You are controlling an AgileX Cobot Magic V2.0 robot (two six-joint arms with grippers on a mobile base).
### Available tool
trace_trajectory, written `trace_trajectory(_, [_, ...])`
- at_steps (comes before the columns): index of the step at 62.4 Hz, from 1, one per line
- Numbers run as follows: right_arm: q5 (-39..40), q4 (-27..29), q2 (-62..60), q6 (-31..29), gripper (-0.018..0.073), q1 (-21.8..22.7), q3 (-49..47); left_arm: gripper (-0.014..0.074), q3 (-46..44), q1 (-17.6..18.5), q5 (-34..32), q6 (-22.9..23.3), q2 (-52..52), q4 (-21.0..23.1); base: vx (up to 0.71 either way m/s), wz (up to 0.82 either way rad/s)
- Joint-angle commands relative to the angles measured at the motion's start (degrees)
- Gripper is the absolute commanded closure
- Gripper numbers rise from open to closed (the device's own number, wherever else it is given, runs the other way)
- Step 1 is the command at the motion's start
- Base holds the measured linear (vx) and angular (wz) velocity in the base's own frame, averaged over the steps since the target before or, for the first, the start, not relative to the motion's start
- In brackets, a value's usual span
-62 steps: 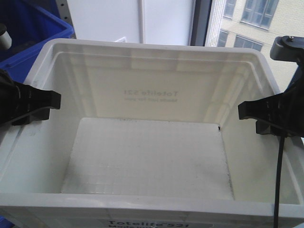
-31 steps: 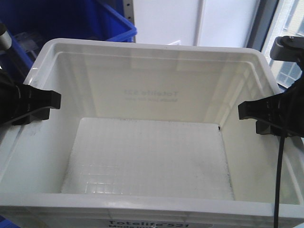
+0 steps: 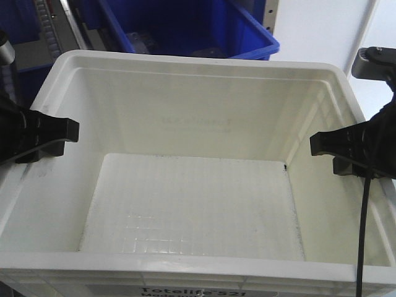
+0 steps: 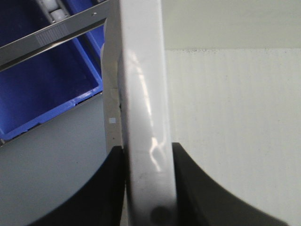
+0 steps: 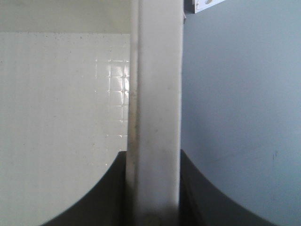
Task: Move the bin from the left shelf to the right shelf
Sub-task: 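Keep holding the tote while the base turns toward the blue-bin shelves, then hold the tote with both grippers while the base approaches the roller shelf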
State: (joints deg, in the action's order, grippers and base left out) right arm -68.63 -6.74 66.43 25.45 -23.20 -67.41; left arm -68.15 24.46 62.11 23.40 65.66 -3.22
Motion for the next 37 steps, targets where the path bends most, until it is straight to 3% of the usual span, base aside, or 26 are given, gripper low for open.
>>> trace_trajectory(1, [0.84,-10.77,-1.68,0.66,0.0561,1.13,-2.01,0.0576,-2.14,-0.18,-2.14,-1.61,-2.48,-5.43,0.01,0.45])
trace_trajectory(37, [0.84,-10.77,-1.68,0.66,0.0561,1.13,-2.01,0.0576,-2.14,-0.18,-2.14,-1.61,-2.48,-5.43,0.00,0.38])
